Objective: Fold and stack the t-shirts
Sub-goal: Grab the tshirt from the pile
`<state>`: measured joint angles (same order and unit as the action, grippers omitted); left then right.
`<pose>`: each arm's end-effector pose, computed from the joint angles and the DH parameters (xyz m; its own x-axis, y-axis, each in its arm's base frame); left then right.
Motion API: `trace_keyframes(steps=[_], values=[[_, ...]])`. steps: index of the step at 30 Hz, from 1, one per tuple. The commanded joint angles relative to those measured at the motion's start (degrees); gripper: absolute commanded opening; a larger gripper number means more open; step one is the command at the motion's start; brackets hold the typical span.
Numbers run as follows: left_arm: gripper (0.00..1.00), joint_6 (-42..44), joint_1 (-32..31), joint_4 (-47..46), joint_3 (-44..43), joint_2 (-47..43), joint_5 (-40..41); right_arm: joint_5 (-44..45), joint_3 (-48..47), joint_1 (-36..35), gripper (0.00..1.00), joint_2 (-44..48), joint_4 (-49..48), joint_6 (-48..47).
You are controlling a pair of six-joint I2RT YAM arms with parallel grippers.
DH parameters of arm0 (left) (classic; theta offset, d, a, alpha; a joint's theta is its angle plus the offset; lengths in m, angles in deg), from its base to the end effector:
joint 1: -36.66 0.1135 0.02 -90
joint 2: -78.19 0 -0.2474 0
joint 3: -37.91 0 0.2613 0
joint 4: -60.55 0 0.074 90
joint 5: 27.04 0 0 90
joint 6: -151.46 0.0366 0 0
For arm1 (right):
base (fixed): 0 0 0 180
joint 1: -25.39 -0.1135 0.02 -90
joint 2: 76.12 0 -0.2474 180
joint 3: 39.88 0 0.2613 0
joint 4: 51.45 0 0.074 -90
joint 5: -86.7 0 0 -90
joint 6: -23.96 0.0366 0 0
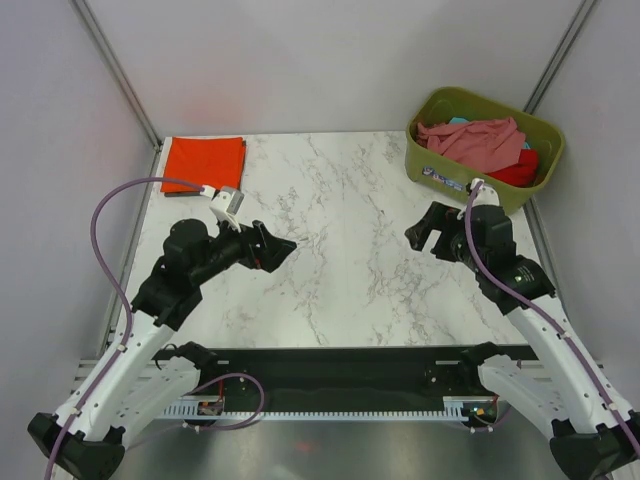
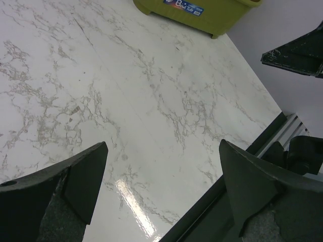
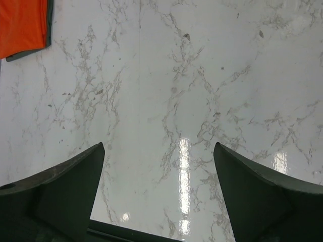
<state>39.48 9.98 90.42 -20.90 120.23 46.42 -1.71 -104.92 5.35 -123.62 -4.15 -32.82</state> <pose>0.1675 -0.0958 0.3298 -0.4416 -0.1796 -0.8790 0.5531 0.7169 -0.4244 0.1864 0.0669 0.3198 -0.5654 0.3767 -0.7338 -0.0122 0.8857 0.4641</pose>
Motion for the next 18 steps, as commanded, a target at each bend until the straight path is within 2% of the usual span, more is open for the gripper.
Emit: trace_keyframes(steps=[1,3,4,5,7,9,13,18], values=[[1.0,1.3,0.5,-1.7,0.4,-0.9,0.5,4.7,-2.8,-0.1,0.98,-1.2,-4.0,-0.6],[1.0,1.2,0.5,-1.7,0.3,-0.5,0.5,10.0,-5.0,-0.1,0.98,-4.8,-4.7,-2.4],[1.0,1.1,0.5,-1.7,0.2,-0.2,0.4,17.3,-8.3,0.0,0.98,-6.6,-5.1,-2.9],[1.0,1.1,0.6,-1.7,0.3,-0.1,0.4,20.8,-10.3,-0.1,0.98,-8.7,-5.1,-3.6],[1.0,1.0,0.6,-1.7,0.3,0.6,0.3,30.2,-17.2,0.0,0.98,-15.9,-5.6,-5.9],[1.0,0.9,0.6,-1.7,0.3,0.7,0.3,34.3,-21.8,0.4,0.98,-24.2,-7.2,-10.5],[1.0,0.6,0.6,-1.7,0.6,0.3,0.4,35.8,-36.3,6.0,0.98,-38.2,-8.4,-15.5],[1.0,0.5,0.6,-1.7,0.5,0.4,-0.1,27.8,-45.9,15.8,0.97,-53.3,-7.4,-15.6]])
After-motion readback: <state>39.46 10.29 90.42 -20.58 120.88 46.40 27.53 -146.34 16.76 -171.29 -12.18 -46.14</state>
